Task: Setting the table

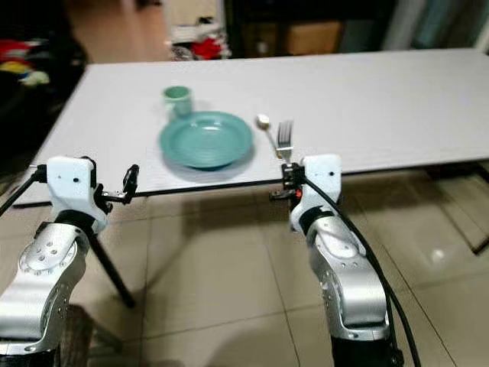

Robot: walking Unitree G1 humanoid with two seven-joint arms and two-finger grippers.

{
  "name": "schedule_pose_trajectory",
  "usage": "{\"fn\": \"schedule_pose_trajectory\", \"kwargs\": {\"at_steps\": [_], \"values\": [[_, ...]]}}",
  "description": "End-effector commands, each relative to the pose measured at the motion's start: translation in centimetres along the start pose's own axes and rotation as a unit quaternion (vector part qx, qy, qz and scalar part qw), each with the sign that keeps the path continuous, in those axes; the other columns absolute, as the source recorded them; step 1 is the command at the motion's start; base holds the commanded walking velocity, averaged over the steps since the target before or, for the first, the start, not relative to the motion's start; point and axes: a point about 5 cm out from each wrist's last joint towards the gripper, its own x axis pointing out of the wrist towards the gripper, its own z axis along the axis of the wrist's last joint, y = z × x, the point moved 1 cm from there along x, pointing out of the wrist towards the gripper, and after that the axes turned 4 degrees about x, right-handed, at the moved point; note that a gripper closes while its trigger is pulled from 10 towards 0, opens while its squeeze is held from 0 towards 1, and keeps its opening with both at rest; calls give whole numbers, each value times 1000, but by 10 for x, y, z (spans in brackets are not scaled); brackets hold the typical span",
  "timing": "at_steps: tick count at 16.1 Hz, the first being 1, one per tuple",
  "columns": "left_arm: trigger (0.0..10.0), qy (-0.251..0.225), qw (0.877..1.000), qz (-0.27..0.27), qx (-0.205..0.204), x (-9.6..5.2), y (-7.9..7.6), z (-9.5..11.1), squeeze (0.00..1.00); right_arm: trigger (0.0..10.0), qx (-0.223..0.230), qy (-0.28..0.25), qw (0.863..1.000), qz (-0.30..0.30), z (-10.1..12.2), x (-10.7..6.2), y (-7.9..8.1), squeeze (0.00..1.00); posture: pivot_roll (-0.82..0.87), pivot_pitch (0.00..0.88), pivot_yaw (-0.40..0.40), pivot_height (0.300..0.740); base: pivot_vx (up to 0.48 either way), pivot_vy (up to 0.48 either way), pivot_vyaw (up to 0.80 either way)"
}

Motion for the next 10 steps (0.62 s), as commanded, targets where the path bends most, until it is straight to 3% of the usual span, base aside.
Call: {"fn": "schedule_pose_trajectory", "kwargs": {"at_steps": [1,7,10], "values": [[10000,4,1000,9,4,0,1,0,0,10000,8,7,999,31,2,4,6,0,90,0,7,740,0,0,0],[10000,-28,1000,-3,1,4,-2,10,0,10000,-21,11,996,88,3,15,20,0,94,0,-30,740,0,0,0],[10000,-35,999,10,-9,4,3,13,0,10000,-27,5,995,94,8,18,20,0,82,0,-35,740,266,0,800]]}}
